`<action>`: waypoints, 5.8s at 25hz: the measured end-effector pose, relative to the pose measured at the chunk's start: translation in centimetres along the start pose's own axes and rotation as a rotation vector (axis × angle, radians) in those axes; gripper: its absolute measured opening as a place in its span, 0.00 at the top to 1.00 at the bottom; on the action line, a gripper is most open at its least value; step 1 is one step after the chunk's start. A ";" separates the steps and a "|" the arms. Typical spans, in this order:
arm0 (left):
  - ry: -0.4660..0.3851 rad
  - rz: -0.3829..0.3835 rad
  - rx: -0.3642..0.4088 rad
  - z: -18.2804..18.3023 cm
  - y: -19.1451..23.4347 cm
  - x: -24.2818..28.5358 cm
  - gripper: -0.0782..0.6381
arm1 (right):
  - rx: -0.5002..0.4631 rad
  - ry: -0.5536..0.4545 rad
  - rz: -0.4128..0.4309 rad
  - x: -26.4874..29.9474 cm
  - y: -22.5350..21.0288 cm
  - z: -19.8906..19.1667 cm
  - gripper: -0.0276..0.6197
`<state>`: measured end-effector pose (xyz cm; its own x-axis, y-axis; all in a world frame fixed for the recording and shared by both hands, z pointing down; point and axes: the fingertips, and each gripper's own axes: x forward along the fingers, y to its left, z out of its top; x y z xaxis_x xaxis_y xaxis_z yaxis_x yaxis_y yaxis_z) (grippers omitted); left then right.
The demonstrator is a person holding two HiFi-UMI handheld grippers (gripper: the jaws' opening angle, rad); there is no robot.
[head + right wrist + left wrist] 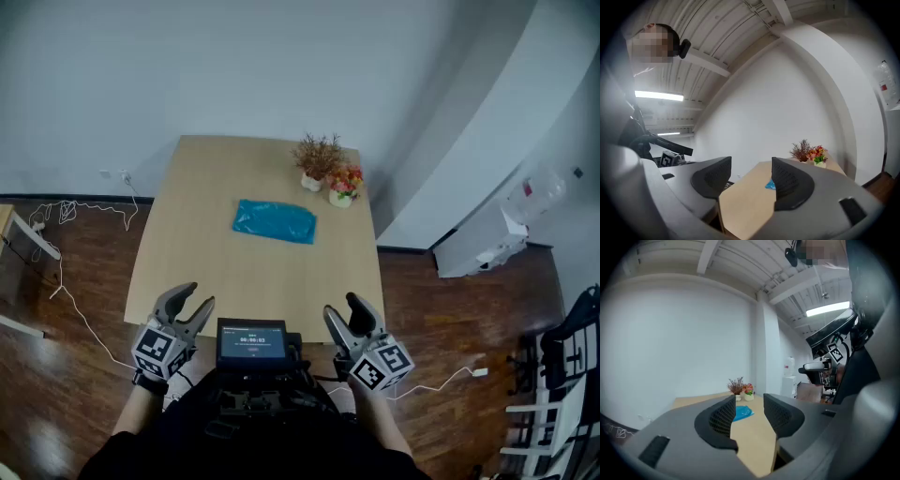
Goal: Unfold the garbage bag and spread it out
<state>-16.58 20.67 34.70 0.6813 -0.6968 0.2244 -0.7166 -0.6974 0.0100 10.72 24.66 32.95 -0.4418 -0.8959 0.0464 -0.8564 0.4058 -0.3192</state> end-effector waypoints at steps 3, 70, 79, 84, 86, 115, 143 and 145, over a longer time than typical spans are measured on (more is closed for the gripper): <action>0.005 -0.017 0.039 -0.6 -0.7 0.8 0.62 | 0.001 -0.004 -0.002 -0.8 -0.9 0.1 0.54; 0.429 -0.353 0.288 -15.7 2.1 42.7 0.62 | -0.115 0.280 -0.059 22.1 -22.9 -5.1 0.55; 0.613 -0.421 0.422 -22.7 -0.2 48.0 0.62 | -0.093 0.372 -0.044 24.2 -26.7 -10.3 0.55; 0.701 -0.434 0.455 -26.1 -0.5 50.1 0.60 | -0.077 0.442 -0.051 24.5 -28.5 -14.4 0.55; 0.718 -0.429 0.445 -26.8 -0.5 50.9 0.60 | -0.073 0.467 -0.053 24.6 -29.0 -15.7 0.55; 0.597 -0.400 -0.283 -23.3 2.3 51.3 0.89 | -0.093 0.595 -0.007 26.6 -29.9 -22.2 0.55; 0.416 -0.362 -0.333 -17.1 6.0 48.2 0.89 | -0.343 0.875 0.020 30.9 -31.8 -30.7 0.92; 0.376 -0.356 -0.338 -15.5 6.8 47.7 0.89 | -0.335 0.863 0.005 30.5 -32.4 -30.1 0.92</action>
<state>8.70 -14.70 60.61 0.8319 -0.2813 0.4784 -0.5049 -0.7414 0.4421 16.93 -10.33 73.23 -0.3766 -0.5036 0.7775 -0.8270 0.5610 -0.0372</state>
